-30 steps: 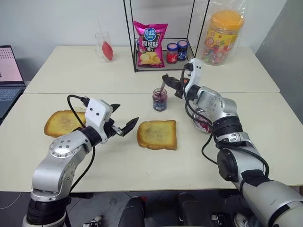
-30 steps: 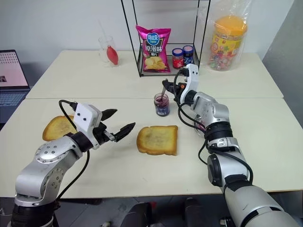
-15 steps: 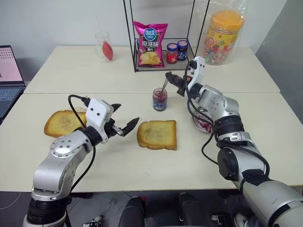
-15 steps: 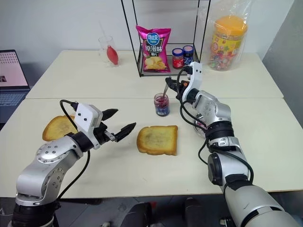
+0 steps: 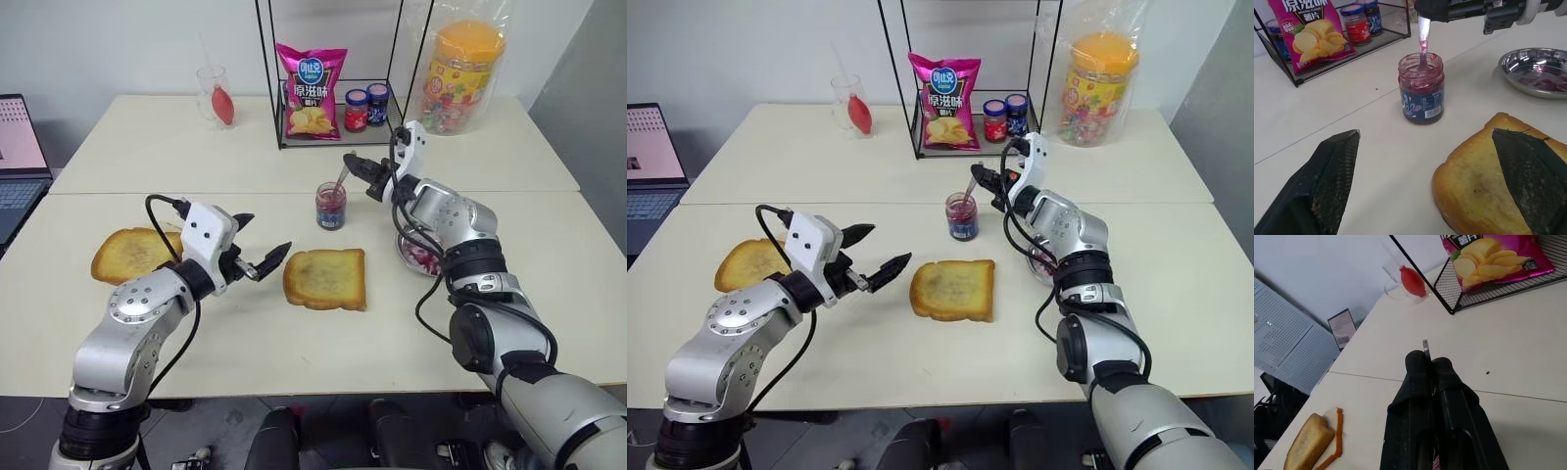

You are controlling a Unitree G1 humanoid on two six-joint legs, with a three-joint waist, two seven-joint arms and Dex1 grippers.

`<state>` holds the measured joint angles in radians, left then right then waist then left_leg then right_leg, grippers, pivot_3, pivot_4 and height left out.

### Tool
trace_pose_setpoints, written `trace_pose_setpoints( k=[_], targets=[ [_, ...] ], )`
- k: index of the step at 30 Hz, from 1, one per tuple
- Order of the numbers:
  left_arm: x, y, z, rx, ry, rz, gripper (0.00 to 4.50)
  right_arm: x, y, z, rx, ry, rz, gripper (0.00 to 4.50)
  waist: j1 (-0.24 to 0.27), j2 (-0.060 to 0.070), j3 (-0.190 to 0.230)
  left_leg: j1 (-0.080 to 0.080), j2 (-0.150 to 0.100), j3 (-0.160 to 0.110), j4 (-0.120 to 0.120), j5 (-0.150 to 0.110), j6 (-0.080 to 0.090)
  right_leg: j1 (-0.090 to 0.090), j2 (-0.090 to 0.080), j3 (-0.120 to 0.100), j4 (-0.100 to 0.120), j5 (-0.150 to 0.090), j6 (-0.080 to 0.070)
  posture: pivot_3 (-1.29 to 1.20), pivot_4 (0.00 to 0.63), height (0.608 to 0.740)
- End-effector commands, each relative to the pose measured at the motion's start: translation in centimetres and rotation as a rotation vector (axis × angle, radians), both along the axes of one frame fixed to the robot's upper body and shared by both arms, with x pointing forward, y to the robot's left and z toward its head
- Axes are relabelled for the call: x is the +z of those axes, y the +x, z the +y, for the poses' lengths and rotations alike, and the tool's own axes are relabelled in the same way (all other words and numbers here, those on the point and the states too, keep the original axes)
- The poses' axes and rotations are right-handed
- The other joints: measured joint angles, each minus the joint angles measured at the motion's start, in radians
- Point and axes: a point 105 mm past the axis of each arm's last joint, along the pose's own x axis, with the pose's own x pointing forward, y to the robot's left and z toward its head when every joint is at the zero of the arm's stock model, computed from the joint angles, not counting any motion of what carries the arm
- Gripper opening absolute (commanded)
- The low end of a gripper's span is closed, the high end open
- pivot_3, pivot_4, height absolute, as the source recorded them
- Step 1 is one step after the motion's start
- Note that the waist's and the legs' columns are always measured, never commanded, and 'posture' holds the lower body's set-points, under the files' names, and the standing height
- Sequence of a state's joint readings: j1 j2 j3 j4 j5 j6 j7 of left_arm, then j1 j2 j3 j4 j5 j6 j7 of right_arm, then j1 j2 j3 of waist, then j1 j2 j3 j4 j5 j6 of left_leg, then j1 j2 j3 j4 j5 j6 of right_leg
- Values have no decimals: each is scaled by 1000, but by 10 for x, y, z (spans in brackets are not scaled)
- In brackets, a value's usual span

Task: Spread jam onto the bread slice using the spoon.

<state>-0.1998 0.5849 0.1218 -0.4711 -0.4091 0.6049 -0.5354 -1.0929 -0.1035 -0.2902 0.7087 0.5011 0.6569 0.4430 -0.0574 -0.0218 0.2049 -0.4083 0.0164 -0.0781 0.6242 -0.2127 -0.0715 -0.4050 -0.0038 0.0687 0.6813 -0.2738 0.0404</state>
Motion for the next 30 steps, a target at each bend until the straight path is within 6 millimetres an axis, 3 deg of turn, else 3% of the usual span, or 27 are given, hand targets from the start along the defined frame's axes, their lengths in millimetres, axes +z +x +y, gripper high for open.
trace_pose_setpoints(
  k=[1,6,11,15,30],
  targets=[
    [11,-1,-2,-9,3,-53,4500,27,0,1,2,50,-53,71,0,0,0,0,0,0,0,0,0,0,0,0,0,0,0,0,150,740],
    [11,-1,-2,-9,2,-55,4500,32,1,-2,-17,61,-73,71,0,0,0,0,0,0,0,0,0,0,0,0,0,0,0,0,150,740],
    [12,-1,-3,-11,4,-57,4500,39,-4,10,-16,-241,-349,71,-1,0,0,0,0,0,0,0,0,-1,0,0,0,0,0,0,150,740],
    [11,0,-3,-10,5,-57,4500,36,-6,16,0,-344,-447,71,-1,0,0,0,0,0,0,0,0,-1,0,0,0,0,0,0,150,740],
    [11,-2,-4,-14,8,-56,4500,10,-19,34,120,-431,-465,71,0,0,0,0,0,0,0,0,0,-1,0,0,0,0,0,0,150,740]
  ],
)
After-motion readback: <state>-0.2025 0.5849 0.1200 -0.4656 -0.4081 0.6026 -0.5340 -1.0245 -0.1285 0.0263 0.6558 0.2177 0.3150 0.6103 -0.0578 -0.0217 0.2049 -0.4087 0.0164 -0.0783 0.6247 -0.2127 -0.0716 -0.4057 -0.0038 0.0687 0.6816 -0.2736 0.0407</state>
